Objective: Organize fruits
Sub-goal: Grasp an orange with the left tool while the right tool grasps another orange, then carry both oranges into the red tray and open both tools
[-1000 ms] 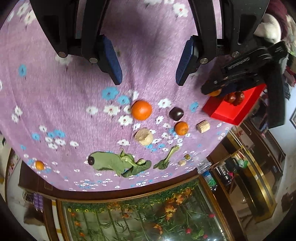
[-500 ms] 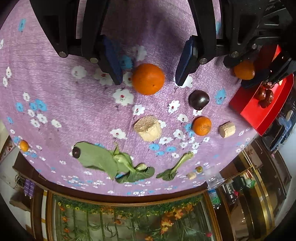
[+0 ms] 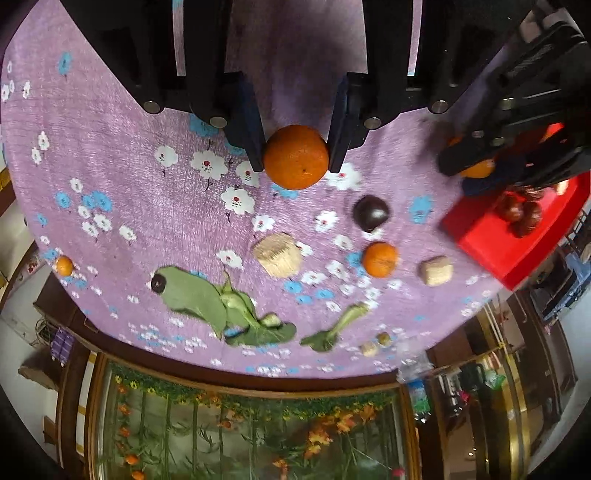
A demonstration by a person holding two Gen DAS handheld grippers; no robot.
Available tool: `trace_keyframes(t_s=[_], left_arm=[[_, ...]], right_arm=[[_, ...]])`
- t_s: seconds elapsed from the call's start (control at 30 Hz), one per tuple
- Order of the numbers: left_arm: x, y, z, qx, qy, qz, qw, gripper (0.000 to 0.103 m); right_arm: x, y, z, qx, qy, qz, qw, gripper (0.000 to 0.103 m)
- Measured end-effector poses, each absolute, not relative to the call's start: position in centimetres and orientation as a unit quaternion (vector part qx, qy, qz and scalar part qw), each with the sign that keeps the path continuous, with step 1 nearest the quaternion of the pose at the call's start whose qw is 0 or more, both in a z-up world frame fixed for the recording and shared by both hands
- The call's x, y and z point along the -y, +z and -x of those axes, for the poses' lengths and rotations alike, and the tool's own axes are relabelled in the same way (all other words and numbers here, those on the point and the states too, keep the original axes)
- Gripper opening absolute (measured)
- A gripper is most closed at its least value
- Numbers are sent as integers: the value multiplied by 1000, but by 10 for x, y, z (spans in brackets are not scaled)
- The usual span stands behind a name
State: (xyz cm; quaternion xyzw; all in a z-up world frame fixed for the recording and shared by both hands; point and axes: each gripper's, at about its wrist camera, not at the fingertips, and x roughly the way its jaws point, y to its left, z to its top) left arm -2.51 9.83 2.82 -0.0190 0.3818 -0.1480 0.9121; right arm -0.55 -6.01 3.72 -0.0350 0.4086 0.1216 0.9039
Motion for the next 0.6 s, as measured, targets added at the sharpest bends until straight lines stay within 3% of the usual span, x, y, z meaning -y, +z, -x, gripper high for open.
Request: trace_keyframes(t_s=[0.37, 0.6], left_arm=[[-200, 74, 78, -344, -76, 119, 928, 32], [-264, 72, 75, -349, -5, 104, 931, 32]], right_arm=[[2, 81, 49, -379, 203, 41, 902, 36], [-56, 78, 57, -393, 263, 52, 880, 37]])
